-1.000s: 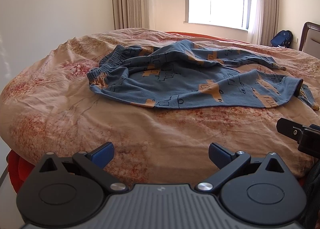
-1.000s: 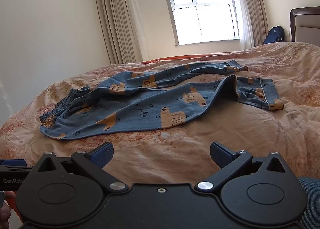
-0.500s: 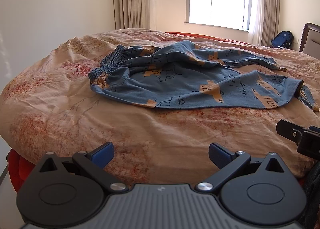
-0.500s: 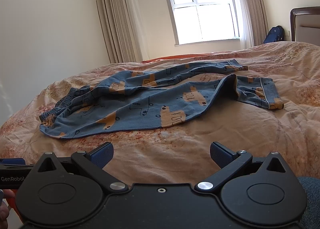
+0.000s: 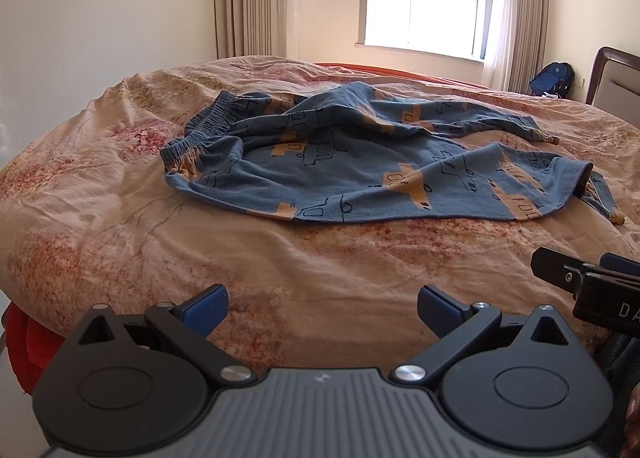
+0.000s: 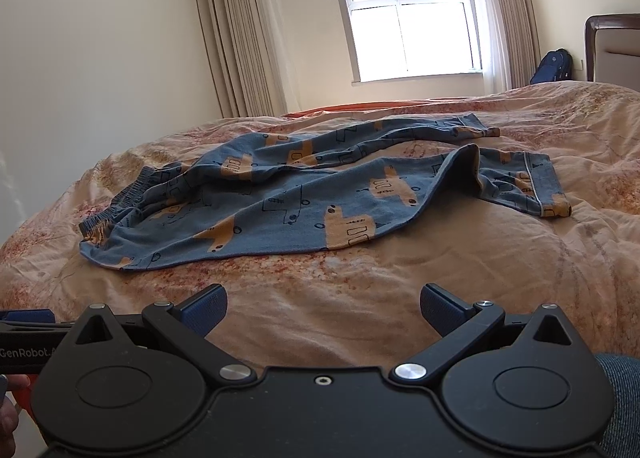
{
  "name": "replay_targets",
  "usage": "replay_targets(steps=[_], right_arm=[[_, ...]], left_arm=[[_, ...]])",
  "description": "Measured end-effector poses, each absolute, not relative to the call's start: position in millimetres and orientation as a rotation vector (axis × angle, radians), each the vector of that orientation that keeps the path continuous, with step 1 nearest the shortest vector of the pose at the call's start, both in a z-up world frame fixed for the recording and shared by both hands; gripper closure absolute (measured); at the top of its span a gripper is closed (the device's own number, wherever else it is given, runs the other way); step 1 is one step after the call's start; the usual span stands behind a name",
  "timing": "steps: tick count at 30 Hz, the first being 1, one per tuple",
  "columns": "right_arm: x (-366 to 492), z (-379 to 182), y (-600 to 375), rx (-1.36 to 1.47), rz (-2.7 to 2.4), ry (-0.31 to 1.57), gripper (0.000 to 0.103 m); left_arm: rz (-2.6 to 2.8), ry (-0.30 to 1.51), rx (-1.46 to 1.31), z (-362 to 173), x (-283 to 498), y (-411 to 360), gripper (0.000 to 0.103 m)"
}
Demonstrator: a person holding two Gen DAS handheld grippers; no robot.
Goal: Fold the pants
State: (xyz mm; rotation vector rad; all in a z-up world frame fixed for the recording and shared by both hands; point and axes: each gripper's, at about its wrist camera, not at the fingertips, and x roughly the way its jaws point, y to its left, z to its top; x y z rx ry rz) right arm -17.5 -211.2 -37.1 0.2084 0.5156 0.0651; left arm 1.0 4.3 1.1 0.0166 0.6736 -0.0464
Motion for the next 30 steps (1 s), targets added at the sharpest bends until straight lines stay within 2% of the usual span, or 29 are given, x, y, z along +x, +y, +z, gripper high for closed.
replay_targets(steps=[19, 30], right_arm=[[0, 11, -214, 0.086, 0.086, 0.483, 0.000], [41, 23, -233, 0.086, 0.238, 0.503, 0.000]], left_arm=[[-0.076, 0.600, 0.042, 52, 33, 6, 0.000], [-0.088, 0.588, 0.089, 79, 115, 52, 0.000]])
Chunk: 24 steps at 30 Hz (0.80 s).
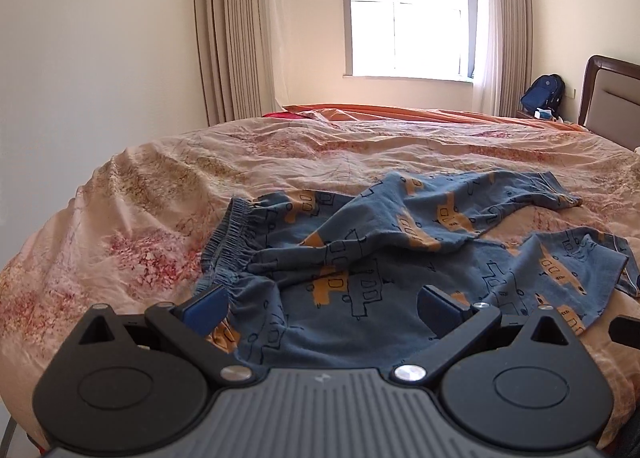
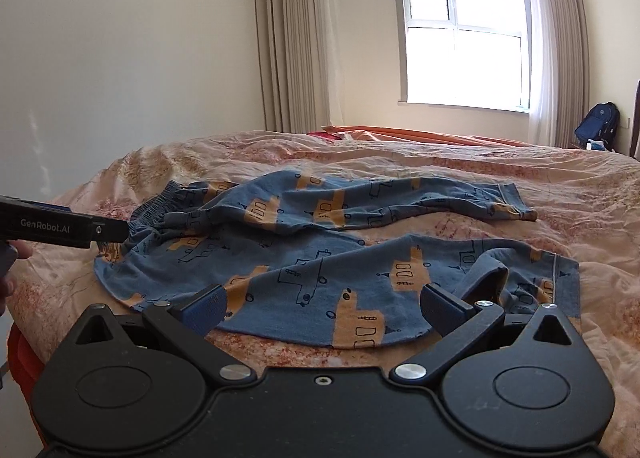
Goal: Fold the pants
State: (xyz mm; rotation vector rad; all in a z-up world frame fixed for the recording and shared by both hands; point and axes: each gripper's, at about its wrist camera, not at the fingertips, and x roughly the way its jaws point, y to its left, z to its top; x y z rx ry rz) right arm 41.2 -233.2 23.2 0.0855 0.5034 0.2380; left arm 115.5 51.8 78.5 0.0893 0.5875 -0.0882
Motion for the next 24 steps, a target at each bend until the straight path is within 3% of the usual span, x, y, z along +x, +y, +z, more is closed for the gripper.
replay_targets(steps=[13, 24], right_arm=[[175, 40, -284, -0.076, 0.331, 0.492, 0.000], [261, 16, -267, -0.160, 0.395, 0.532, 0.000]], left_arm=[[0.015, 0.661, 0.184, 61, 265, 103, 0.000], [-0.035, 0.691, 0.247, 39, 318, 92, 0.000]])
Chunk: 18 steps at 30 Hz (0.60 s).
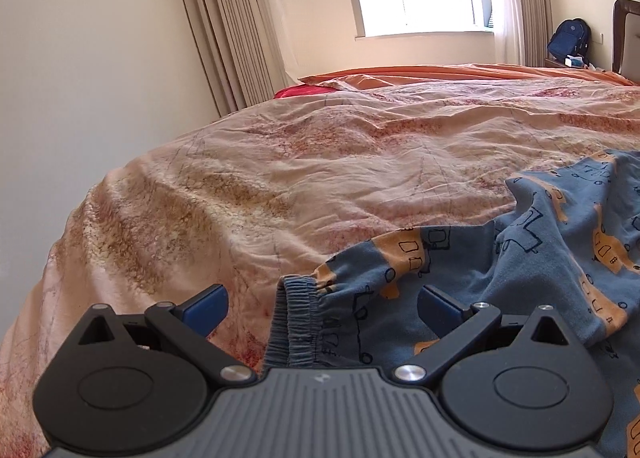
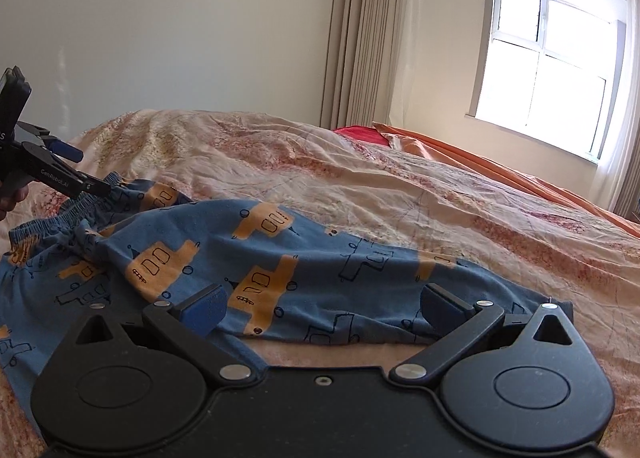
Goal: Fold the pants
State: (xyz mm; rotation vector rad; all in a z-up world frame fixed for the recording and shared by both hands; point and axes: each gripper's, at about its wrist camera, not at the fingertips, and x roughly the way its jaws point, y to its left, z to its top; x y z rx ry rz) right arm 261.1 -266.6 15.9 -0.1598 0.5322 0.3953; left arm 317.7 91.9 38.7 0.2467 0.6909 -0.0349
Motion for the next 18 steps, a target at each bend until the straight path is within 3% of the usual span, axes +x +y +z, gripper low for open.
replay_targets(steps=[10, 18], right_arm=[[293, 1, -266, -0.149, 0.381, 0.573, 0.000], [358, 13, -260, -0.141, 0.732, 0.624, 0.000]], left_arm=[[-0.162, 0.671, 0.318, 34, 341, 87, 0.000], [-0.395, 0.639, 0.484, 24, 372, 76, 0.000]])
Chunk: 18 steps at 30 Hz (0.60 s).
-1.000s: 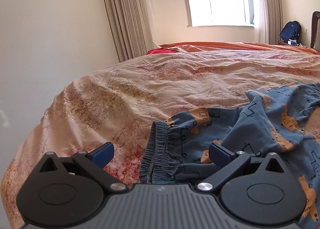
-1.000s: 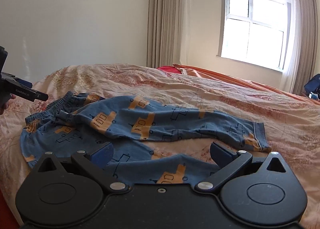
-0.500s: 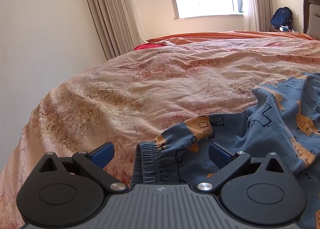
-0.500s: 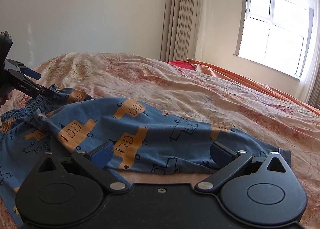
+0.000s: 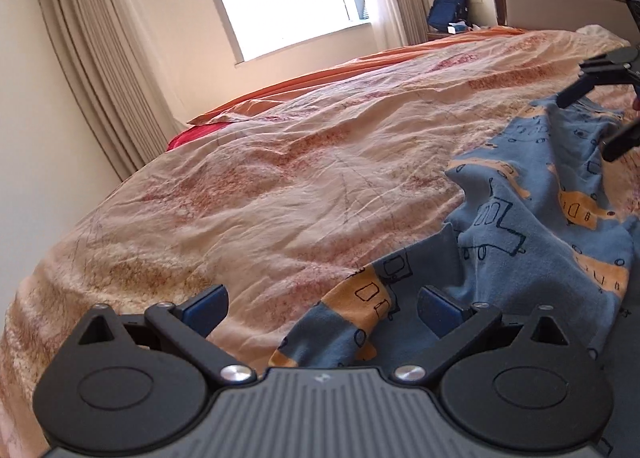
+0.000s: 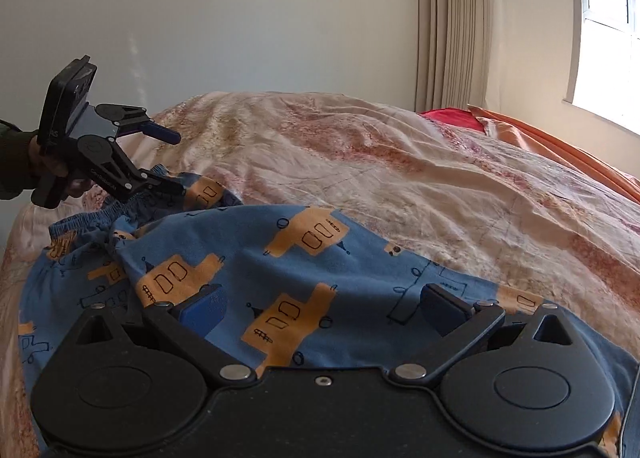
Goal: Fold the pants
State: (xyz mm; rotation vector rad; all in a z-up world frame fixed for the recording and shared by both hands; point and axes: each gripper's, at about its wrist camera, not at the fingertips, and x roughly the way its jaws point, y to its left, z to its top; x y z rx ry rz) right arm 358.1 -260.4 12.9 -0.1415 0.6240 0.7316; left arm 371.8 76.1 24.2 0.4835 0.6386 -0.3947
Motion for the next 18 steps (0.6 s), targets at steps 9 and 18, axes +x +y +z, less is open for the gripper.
replay_targets(steps=[9, 18], right_arm=[[439, -7, -266, -0.151, 0.600, 0.701, 0.001], [472, -28, -245, -0.206, 0.681, 0.848, 0.014]], left_arm=[[-0.437, 0.728, 0.432, 13, 406, 73, 0.010], [-0.471, 0.864, 0.433, -4, 412, 60, 0.090]])
